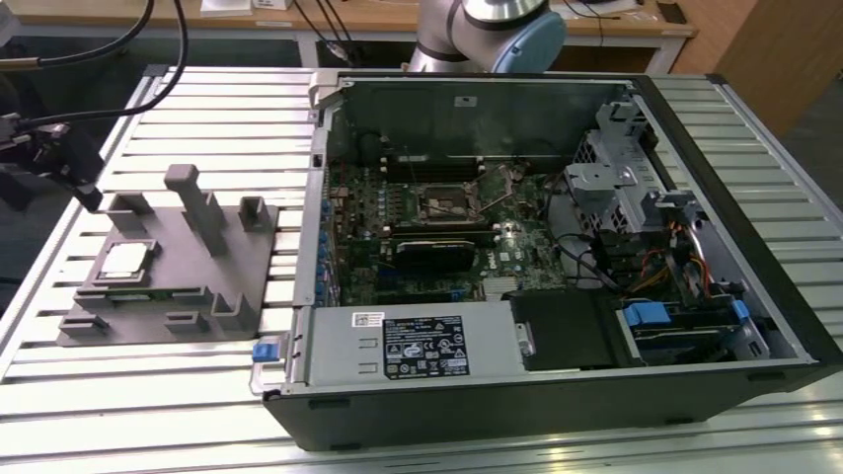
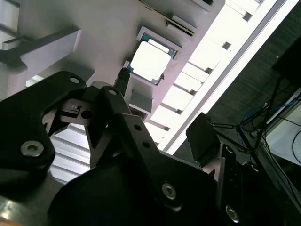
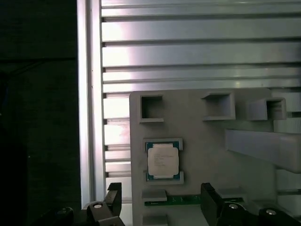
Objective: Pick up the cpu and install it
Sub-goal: 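Pick up the cpu and move it towards the insertion slot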
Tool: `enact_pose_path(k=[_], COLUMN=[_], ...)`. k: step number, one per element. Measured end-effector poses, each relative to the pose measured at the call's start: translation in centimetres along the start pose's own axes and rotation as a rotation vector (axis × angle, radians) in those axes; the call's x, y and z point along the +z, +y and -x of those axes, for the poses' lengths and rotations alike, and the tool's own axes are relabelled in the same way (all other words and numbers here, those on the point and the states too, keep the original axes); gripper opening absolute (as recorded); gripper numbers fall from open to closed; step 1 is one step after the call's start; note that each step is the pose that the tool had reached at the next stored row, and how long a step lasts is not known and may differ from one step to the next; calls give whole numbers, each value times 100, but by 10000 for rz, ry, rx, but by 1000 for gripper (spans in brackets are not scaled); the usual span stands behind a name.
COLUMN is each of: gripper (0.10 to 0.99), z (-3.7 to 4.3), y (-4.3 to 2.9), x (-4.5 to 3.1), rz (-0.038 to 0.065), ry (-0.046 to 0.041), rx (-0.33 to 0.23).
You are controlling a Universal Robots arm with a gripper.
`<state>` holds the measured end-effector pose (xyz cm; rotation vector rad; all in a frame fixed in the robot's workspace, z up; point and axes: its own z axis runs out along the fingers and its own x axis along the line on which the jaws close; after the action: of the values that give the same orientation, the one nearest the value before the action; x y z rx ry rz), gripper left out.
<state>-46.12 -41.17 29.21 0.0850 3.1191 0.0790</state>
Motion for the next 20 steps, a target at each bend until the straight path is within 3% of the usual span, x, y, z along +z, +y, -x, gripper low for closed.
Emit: enact_pose_path(k=[7,20], gripper=[761,761], z=[0,10], y=[-4,-15], x=[76,225], rz=[7,7], ry=[19,20], rx=[-358,-358])
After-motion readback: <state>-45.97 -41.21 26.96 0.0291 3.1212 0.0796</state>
